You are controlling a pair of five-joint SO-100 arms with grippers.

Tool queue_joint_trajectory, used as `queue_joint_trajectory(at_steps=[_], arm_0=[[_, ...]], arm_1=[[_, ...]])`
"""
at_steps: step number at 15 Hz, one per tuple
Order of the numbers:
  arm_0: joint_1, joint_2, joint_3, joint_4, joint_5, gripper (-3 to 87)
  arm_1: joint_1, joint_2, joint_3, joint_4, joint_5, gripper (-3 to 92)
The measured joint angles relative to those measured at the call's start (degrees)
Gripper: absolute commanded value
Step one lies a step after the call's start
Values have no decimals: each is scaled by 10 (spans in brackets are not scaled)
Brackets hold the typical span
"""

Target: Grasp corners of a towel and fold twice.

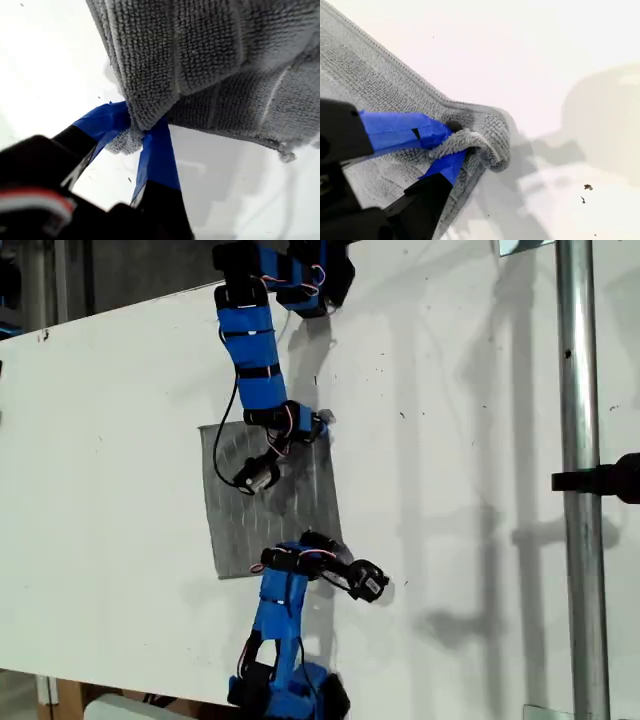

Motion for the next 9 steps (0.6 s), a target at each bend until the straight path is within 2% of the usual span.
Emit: queue_joint_trajectory(at_steps=[1,3,4,9], arm_0=[[5,29,42,-40,-4,-29],[15,51,51,-42,-3,-29],[21,54,33,-25,-3,-29],[71,69,-128,158,-13,-26]], arm_1=[[-2,0,0,0,2,-2],[-11,7,0,4,14,-2],[-19,23,0,14,22,-2],[-103,142,-43,109,98,-2]])
